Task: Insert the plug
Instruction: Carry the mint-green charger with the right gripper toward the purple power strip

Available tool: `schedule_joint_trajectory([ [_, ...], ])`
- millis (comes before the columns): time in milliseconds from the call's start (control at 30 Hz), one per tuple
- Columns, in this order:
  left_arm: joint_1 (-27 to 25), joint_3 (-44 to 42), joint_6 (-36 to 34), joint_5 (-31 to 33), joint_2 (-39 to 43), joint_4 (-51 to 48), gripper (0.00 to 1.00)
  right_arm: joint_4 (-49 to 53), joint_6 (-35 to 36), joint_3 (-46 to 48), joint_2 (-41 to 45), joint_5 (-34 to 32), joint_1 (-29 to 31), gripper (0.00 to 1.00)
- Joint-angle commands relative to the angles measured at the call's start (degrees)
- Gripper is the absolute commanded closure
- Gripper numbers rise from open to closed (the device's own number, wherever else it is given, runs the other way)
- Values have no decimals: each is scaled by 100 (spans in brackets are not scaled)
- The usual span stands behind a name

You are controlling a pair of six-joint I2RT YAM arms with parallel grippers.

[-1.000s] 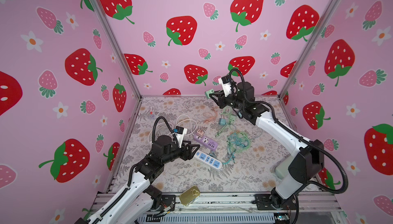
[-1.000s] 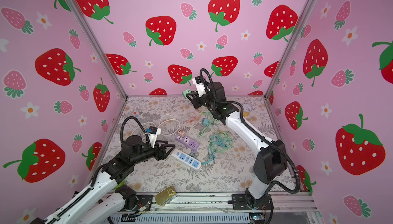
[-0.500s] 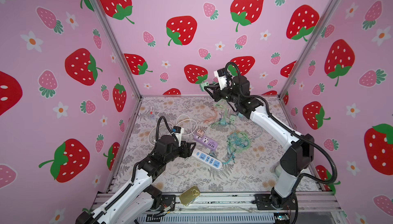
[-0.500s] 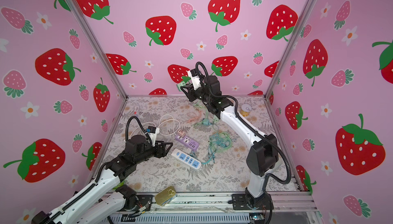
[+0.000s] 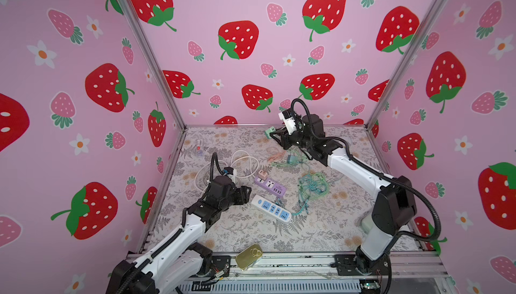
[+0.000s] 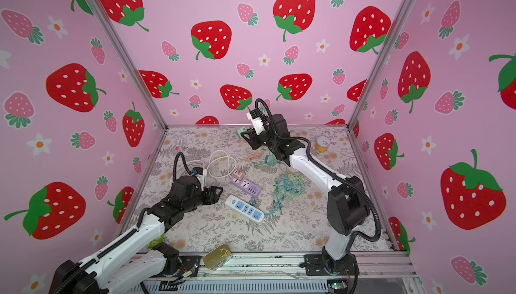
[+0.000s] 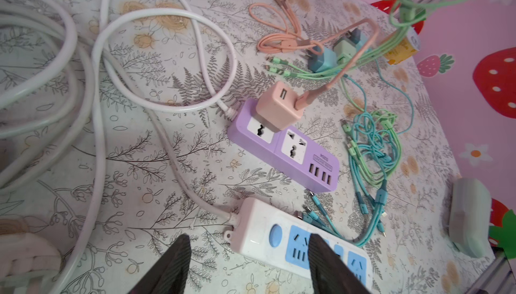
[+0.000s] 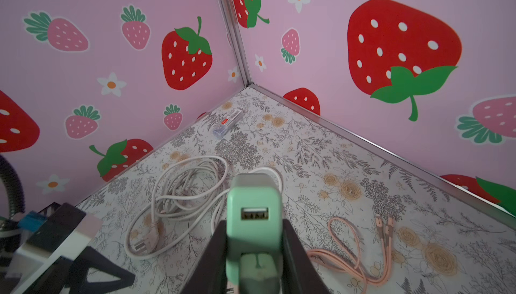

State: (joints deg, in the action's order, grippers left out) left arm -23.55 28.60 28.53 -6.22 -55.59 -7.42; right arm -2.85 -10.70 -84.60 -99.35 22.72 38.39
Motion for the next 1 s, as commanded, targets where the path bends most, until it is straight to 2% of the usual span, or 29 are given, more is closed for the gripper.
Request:
schedule_joint_trajectory([
  [0,160,228,127,-132,-272,249,31,-200,267,164,457,320,2,96],
  [200,324,648,-47,-412,-954,294,32,39,443,545,656,730,-49,95],
  [400,403,1013,-102,-570,-1582,328,34,121,618,1065,877,1453,-99,95],
  [967,492,1734,-144,-1066,-2979,498,44,1283,1074,1349,749,1652,-97,95],
])
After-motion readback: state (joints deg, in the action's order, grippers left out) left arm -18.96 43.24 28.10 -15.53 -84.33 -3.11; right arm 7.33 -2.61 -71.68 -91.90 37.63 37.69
